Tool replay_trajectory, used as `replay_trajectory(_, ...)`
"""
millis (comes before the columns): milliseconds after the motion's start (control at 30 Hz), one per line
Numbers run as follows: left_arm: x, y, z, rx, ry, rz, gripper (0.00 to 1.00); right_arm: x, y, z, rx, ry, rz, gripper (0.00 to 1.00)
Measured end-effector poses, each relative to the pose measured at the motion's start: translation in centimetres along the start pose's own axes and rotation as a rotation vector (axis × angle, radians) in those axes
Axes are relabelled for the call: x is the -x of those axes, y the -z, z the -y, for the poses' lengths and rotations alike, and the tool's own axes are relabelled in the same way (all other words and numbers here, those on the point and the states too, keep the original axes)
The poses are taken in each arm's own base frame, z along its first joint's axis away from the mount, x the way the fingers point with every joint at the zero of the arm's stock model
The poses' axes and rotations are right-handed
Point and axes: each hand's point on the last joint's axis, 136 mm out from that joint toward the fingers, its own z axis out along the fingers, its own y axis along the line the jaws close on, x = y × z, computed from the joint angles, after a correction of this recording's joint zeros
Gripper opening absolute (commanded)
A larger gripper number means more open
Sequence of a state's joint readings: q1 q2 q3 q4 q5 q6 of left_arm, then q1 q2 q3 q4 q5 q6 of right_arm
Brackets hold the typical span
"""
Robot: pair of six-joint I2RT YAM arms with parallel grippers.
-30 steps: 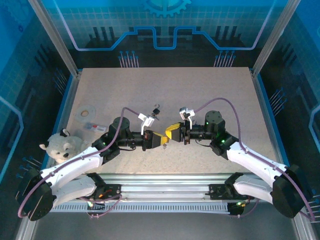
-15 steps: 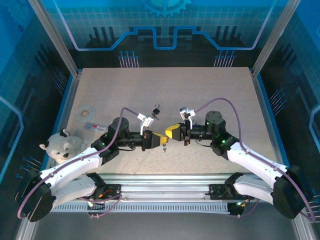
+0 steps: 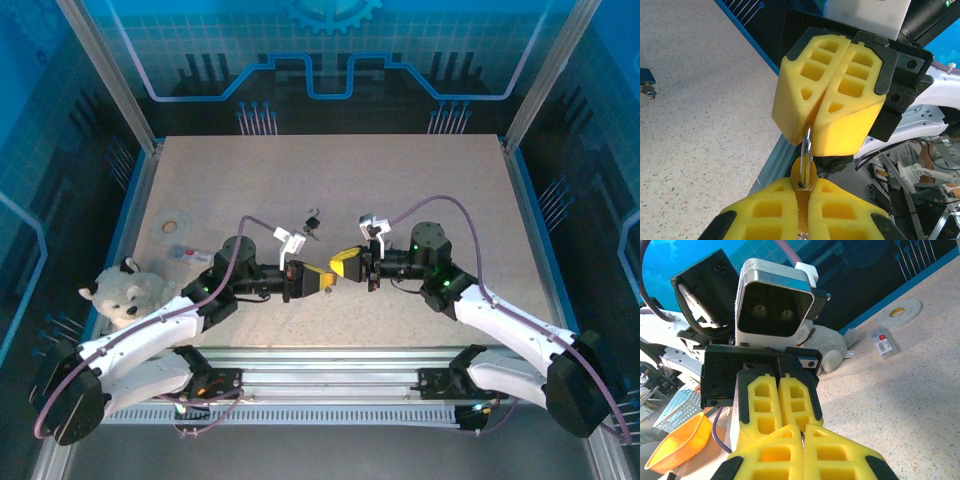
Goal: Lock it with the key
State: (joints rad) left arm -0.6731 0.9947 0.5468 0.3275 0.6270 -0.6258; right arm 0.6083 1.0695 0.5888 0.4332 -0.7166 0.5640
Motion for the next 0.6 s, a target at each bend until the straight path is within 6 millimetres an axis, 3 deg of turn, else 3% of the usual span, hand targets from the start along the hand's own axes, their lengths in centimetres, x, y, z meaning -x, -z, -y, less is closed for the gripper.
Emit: replay_trajectory(600, 0.6, 0.5, 1.1, -0.027, -0.002, 0.026, 0.0, 0.8, -0.1, -0.8, 0.028, 0.043, 0.029, 0.0)
